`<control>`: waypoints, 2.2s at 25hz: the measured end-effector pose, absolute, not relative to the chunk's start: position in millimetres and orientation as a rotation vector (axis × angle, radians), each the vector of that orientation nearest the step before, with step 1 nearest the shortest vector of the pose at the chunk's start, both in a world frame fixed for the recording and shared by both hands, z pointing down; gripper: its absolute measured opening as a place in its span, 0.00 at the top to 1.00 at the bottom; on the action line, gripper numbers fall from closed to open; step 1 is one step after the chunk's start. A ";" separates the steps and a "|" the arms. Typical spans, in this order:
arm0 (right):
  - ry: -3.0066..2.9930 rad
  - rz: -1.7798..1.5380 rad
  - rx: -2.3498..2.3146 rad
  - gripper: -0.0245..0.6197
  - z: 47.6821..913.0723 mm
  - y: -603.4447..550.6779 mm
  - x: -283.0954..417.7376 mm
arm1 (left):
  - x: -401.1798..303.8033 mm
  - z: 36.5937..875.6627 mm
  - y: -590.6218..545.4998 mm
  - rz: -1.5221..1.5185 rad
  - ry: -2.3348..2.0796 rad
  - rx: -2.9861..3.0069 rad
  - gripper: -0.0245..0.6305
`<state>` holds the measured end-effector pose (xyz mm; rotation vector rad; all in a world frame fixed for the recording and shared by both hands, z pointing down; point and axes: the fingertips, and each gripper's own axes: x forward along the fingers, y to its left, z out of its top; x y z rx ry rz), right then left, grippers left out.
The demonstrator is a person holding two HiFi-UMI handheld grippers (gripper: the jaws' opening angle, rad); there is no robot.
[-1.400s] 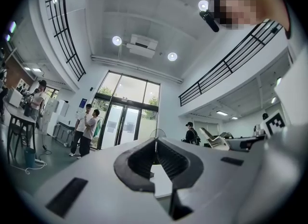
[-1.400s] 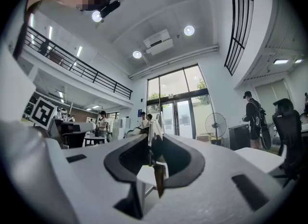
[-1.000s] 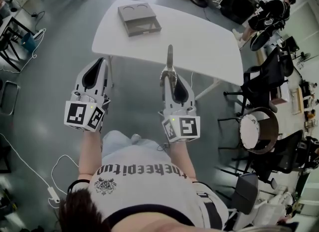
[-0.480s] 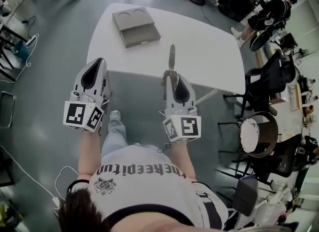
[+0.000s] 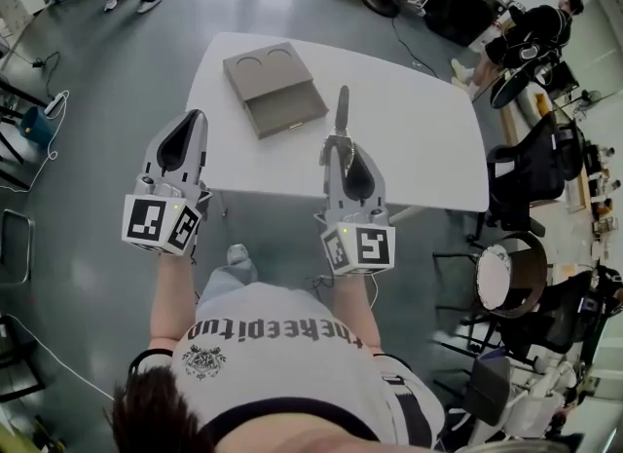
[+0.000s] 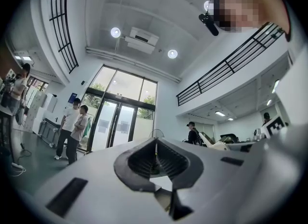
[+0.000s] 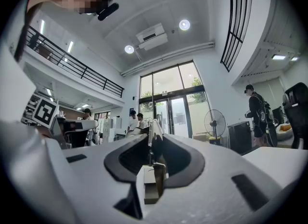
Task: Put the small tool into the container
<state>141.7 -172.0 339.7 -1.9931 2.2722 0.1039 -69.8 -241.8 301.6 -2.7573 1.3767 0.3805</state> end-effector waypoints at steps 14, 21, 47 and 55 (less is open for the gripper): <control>2.260 0.115 -2.091 0.82 359.2 -274.9 122.8 | -79.5 309.0 -352.4 0.318 1.255 -2.785 0.94; 2.418 0.115 -2.116 0.82 386.1 -312.0 141.4 | -61.1 331.4 -385.6 0.278 1.311 -2.797 0.94; 3.717 0.647 -1.249 0.82 574.5 -397.2 143.0 | -12.8 355.5 -410.5 0.228 1.608 -2.686 0.94; 3.931 0.872 -0.906 0.82 619.6 -408.3 141.9 | -14.4 360.3 -407.8 0.201 1.692 -2.640 0.94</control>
